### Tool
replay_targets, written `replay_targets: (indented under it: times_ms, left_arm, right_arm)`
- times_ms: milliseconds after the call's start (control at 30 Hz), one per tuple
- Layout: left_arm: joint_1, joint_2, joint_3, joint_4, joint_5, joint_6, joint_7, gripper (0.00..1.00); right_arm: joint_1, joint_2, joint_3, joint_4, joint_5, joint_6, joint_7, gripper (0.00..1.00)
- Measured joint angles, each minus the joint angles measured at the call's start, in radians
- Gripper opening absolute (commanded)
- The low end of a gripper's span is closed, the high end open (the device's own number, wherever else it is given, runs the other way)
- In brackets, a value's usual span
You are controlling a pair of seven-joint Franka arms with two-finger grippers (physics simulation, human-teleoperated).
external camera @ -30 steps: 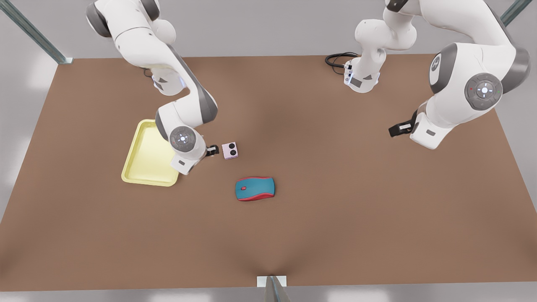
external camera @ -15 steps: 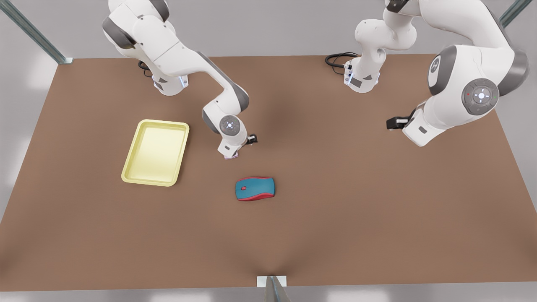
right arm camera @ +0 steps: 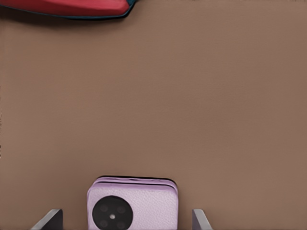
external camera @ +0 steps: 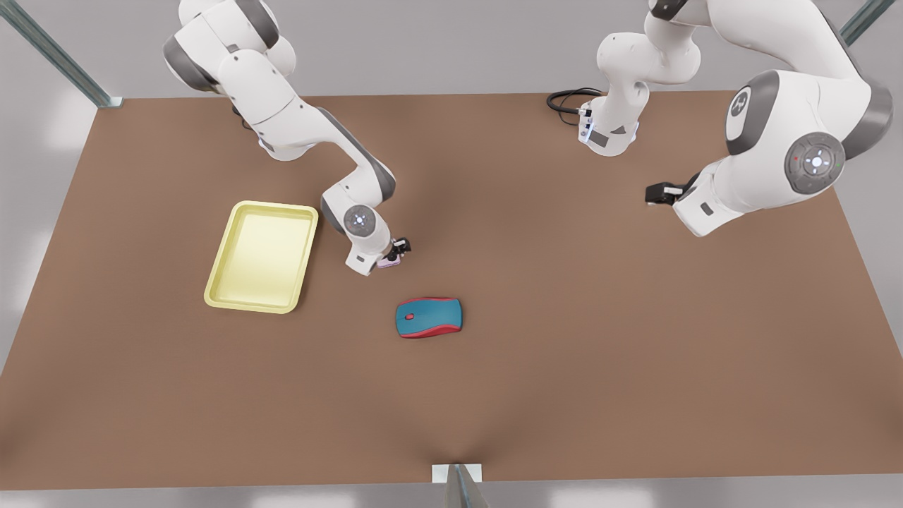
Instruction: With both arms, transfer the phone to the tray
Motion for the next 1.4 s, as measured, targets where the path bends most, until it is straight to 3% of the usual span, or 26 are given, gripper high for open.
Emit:
replay_targets:
  times_ms: [1333,1400]
  left_arm:
    - [0.0,0.011,0.0,-0.004,0.005,-0.028,0.061,1.0]
    - [0.0,0.011,0.0,-0.004,0.005,-0.028,0.062,1.0]
  right_arm:
    - [0.036,0.017,0.009,-0.081,-0.075,0.096,-0.126,1.0]
    - [0.036,0.017,0.009,-0.08,-0.073,0.097,-0.128,0.91]
